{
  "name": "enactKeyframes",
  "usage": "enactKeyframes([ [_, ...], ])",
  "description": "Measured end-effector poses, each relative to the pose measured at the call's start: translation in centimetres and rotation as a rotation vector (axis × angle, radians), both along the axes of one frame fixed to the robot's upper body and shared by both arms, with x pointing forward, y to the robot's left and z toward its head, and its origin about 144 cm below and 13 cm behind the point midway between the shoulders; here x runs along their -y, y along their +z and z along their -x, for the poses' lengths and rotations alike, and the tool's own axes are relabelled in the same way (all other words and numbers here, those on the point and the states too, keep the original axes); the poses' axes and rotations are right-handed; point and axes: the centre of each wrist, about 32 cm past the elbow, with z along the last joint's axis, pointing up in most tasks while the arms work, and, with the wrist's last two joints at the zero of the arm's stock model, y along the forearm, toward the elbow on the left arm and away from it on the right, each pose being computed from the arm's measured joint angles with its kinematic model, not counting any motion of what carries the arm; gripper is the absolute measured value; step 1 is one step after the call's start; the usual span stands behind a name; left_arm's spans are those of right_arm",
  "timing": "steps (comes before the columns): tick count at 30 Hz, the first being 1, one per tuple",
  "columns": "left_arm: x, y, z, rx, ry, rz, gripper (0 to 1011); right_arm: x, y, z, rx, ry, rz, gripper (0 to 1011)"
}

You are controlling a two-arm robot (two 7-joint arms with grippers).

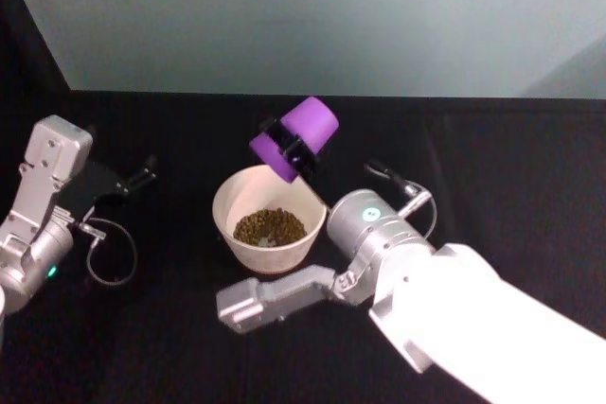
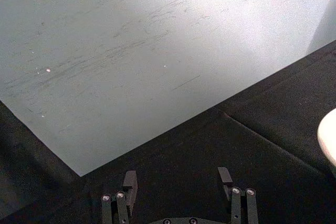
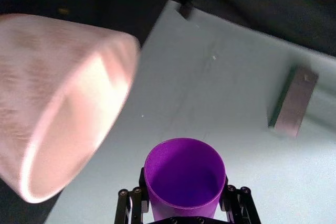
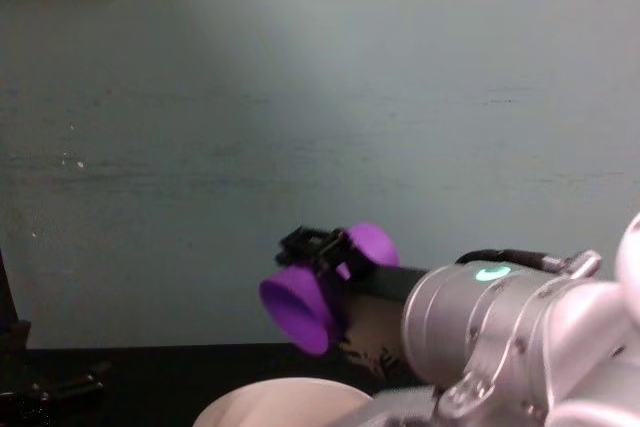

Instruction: Pick up the cup and pour the mung beans from the cup into the bowl.

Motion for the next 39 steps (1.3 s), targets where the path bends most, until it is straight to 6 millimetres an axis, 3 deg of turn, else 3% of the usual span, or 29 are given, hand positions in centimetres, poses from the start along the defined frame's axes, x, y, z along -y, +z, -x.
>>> enactKeyframes([
  [4,0.0,0.0,0.0,0.0,0.0,0.0,1000,0.9,0.6,-0.2,-0.046,-0.038,-0.166,730],
  [6,0.0,0.0,0.0,0.0,0.0,0.0,1000,2.2,1.1,-0.4,-0.121,-0.098,-0.376,731],
  [9,0.0,0.0,0.0,0.0,0.0,0.0,1000,3.3,1.5,-0.4,-0.17,-0.153,-0.526,731],
  [24,0.0,0.0,0.0,0.0,0.0,0.0,1000,4.4,1.6,-0.3,-0.241,-0.187,-0.662,731],
  [31,0.0,0.0,0.0,0.0,0.0,0.0,1000,6.6,1.6,-0.7,-0.374,-0.239,-0.893,730],
  [39,0.0,0.0,0.0,0.0,0.0,0.0,1000,10.4,-0.1,-1.4,-0.534,-0.26,-1.246,730],
])
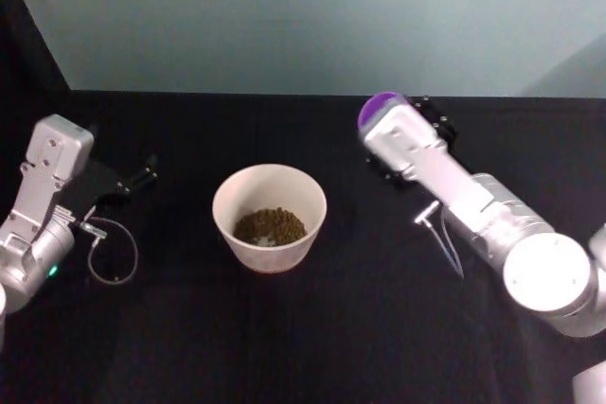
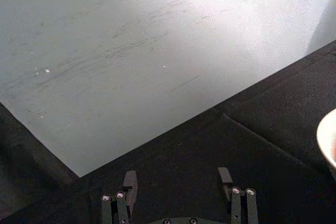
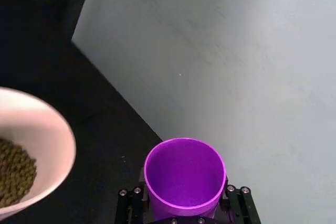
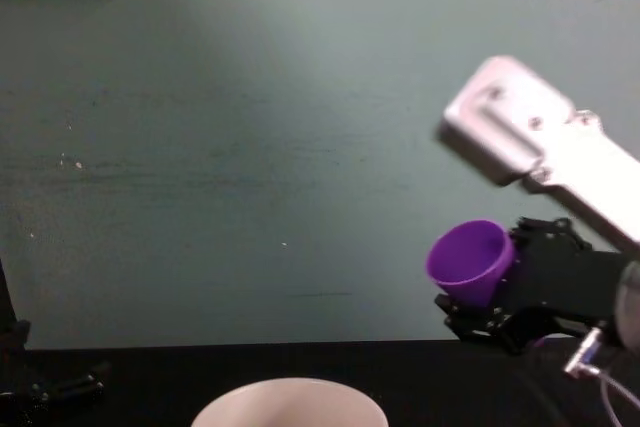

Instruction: Pick up the cup and pour the mung beans from the cup into the bowl.

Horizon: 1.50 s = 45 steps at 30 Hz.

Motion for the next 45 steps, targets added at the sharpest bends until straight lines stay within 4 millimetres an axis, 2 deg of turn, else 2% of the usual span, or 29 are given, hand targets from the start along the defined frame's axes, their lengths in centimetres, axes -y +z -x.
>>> enactKeyframes([
  [9,0.0,0.0,0.0,0.0,0.0,0.0,1000,2.6,-2.2,-1.7,-0.051,0.0,-0.3,730],
  [14,0.0,0.0,0.0,0.0,0.0,0.0,1000,2.9,-4.1,-2.7,-0.105,0.002,-0.417,730],
  [20,0.0,0.0,0.0,0.0,0.0,0.0,1000,2.8,-5.2,-3.0,-0.152,0.004,-0.451,731],
  [40,0.0,0.0,0.0,0.0,0.0,0.0,1000,2.9,-5.1,-3.1,-0.16,0.028,-0.475,730],
  [45,0.0,0.0,0.0,0.0,0.0,0.0,1000,3.2,-6.3,-3.4,-0.186,0.053,-0.546,730],
])
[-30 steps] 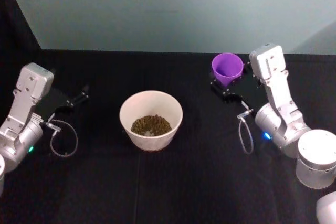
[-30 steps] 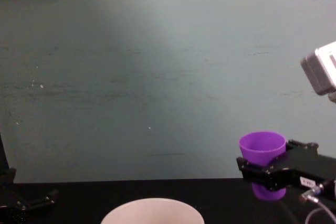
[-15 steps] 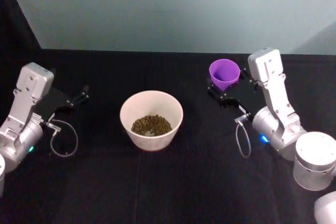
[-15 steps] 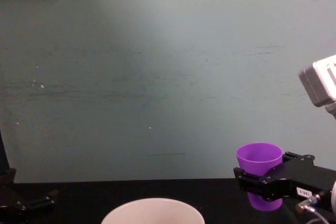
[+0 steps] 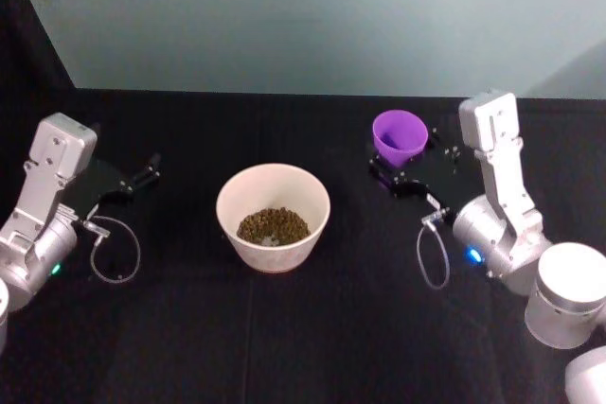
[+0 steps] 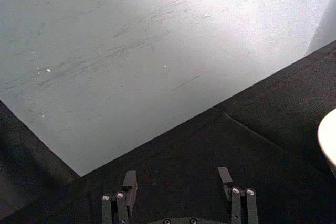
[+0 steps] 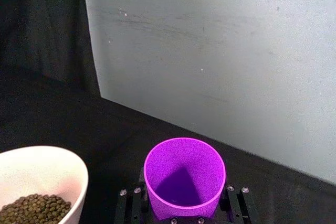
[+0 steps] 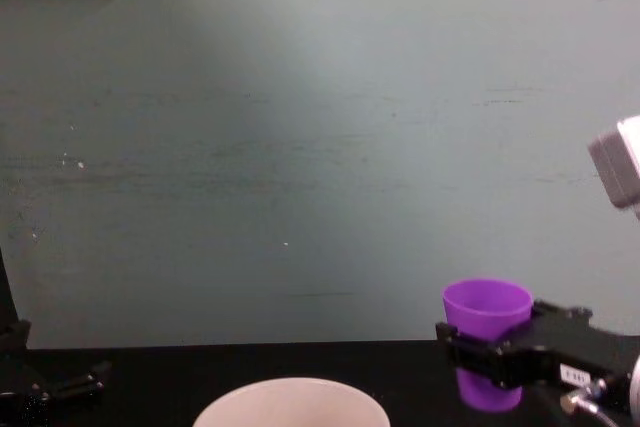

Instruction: Pick up the cup and pour the mung beans from the cup into the bowl.

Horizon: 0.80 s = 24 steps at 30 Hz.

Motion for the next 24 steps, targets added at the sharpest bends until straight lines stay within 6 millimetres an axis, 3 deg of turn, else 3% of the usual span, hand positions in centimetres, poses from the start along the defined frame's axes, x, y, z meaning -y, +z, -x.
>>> enactKeyframes([
  [11,0.0,0.0,0.0,0.0,0.0,0.0,1000,0.3,-3.3,-0.7,-0.054,0.023,-0.068,730],
  [20,0.0,0.0,0.0,0.0,0.0,0.0,1000,0.4,-3.7,-0.7,-0.067,0.031,-0.07,730],
  [24,0.0,0.0,0.0,0.0,0.0,0.0,1000,0.4,-3.8,-0.6,-0.072,0.026,-0.081,822],
])
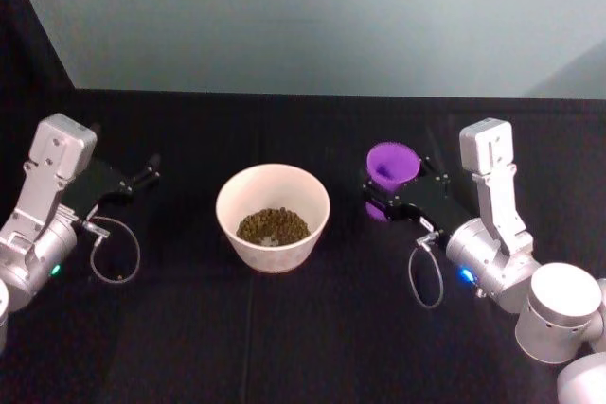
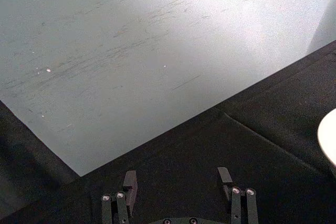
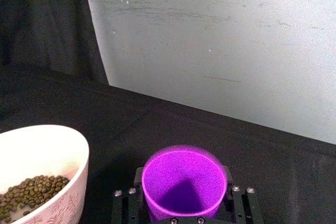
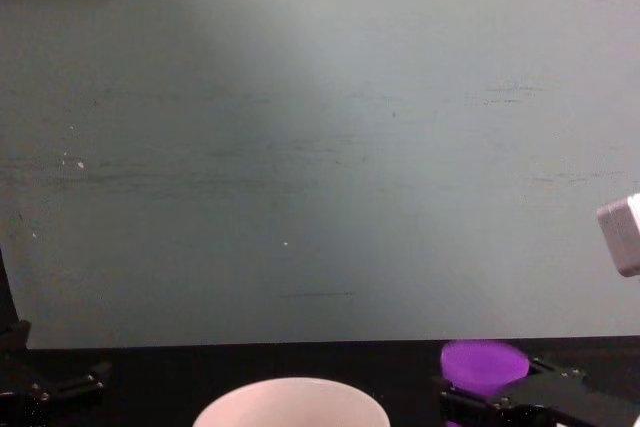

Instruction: Pick up the cup and pour the mung beans from the cup into the bowl.

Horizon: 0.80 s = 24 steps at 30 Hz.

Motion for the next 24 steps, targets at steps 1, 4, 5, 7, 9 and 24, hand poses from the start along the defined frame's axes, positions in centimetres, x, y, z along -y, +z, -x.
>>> enactKeyframes([
  [1,0.0,0.0,0.0,0.0,0.0,0.0,1000,0.0,0.0,0.1,-0.002,0.0,-0.003,837],
  [4,0.0,0.0,0.0,0.0,0.0,0.0,1000,0.0,0.0,0.2,-0.003,0.0,-0.009,925],
  [5,0.0,0.0,0.0,0.0,0.0,0.0,1000,0.0,0.0,0.2,-0.002,0.0,-0.01,941],
  [7,0.0,0.0,0.0,0.0,0.0,0.0,1000,0.0,0.1,0.3,0.0,0.0,-0.013,994],
  [9,0.0,0.0,0.0,0.0,0.0,0.0,1000,0.0,0.3,0.4,0.006,0.0,-0.016,1003],
  [24,0.0,0.0,0.0,0.0,0.0,0.0,1000,0.6,5.5,1.6,0.171,-0.082,-0.052,1003],
])
